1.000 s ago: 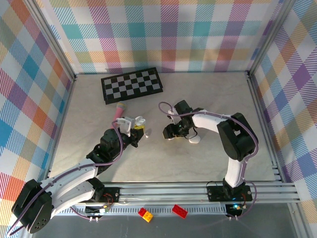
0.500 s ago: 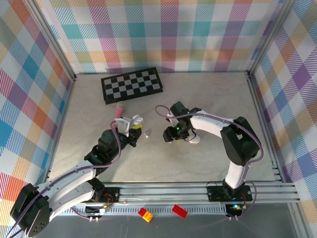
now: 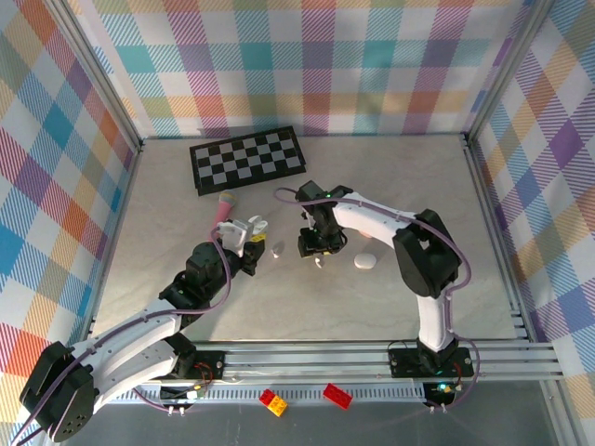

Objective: Insert the wireless bluetooth earbuds into the charging case

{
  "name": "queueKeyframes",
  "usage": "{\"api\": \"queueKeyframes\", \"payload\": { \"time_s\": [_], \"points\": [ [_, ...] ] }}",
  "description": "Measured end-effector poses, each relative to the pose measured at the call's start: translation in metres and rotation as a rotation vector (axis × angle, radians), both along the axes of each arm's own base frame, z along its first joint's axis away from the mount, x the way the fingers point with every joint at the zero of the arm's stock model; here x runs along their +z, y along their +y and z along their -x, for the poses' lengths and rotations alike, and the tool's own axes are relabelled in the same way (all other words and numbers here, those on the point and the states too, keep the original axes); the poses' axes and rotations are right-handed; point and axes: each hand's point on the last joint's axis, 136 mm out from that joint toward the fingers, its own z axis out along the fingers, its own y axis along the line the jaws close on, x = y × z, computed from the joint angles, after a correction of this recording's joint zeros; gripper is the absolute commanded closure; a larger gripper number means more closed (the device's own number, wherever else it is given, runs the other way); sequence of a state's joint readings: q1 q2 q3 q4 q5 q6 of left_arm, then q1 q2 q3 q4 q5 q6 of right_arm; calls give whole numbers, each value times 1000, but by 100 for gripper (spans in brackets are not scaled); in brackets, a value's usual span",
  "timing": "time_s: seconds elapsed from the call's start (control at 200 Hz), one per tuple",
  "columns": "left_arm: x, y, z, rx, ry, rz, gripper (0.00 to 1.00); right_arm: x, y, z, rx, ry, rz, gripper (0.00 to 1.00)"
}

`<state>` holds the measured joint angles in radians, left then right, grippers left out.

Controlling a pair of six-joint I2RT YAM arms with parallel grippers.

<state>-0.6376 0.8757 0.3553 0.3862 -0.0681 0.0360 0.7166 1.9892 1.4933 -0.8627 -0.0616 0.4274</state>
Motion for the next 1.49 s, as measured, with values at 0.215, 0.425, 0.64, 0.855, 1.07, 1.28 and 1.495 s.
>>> {"api": "queueKeyframes", "payload": {
  "time_s": [0.215,0.425,0.64,0.855,1.07,1.28,1.495],
  "points": [
    [-5,-2,2,-21,5,-30,100,-14,0,2,-9,59,42,61],
    [-9,-5,3,-41,10,-46,100,-19,0,2,-6,79,60,64],
    [-9,-7,5,-57,11,-44,100,-25,0,1,-5,95,74,67],
    [-9,-8,5,-63,8,-48,100,-26,0,2,-2,100,79,75],
    [-8,-9,6,-73,8,-46,100,-31,-2,2,-3,111,98,79],
    [-5,-11,7,-86,6,-41,100,-31,-2,2,-3,112,99,81],
    [-4,-16,10,-119,6,-41,100,-18,2,-2,-7,55,30,81]
  ]
}}
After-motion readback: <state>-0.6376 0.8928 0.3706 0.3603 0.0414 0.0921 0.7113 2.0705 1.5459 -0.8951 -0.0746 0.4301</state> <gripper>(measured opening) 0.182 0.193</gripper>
